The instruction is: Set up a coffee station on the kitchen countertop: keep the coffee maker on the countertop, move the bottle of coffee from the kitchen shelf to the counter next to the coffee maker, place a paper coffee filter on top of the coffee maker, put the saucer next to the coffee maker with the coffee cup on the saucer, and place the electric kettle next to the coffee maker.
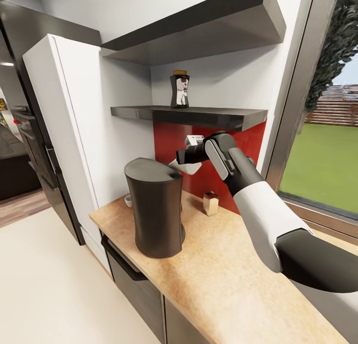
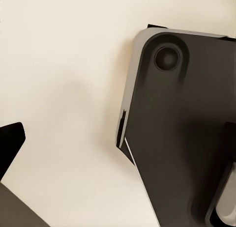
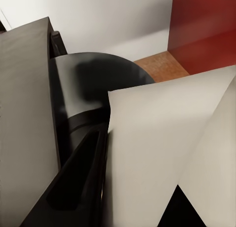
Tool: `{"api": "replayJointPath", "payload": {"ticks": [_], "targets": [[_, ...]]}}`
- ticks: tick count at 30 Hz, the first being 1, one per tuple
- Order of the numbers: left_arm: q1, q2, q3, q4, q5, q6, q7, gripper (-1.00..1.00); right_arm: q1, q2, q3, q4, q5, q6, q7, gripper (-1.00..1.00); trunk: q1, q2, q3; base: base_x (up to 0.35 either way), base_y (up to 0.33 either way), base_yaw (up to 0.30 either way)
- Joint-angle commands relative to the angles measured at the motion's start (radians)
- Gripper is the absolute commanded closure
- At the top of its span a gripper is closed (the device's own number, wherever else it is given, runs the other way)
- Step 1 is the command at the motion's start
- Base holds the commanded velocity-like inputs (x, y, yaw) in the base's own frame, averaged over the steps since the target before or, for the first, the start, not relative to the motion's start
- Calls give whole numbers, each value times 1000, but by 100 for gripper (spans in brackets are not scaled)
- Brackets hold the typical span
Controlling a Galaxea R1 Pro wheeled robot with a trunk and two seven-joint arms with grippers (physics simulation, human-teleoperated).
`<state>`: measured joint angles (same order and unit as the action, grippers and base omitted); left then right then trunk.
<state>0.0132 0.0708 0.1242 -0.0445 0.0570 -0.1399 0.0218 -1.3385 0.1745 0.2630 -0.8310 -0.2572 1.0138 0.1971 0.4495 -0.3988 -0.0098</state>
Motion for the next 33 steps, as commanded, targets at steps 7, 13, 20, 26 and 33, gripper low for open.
{"api": "replayJointPath", "payload": {"ticks": [7,13,20,26,33], "targets": [[1,1,3,-2,6,-1,0,-100,-1,0,1,0,0,3,-4,100,0,-1,-1,0,0,0],[1,1,4,-2,6,-1,0,-100,-1,0,1,0,0,3,-4,100,0,-1,-1,0,0,0],[1,1,5,-2,6,-1,0,-100,-1,0,1,0,0,3,-4,100,0,-1,-1,0,0,0],[1,1,5,-2,6,-1,0,-100,-1,0,1,0,0,3,-4,-100,0,-1,-1,0,0,0],[1,1,5,-2,6,-1,0,-100,-1,0,1,0,0,3,-4,-100,0,-1,-1,0,0,0]]}}
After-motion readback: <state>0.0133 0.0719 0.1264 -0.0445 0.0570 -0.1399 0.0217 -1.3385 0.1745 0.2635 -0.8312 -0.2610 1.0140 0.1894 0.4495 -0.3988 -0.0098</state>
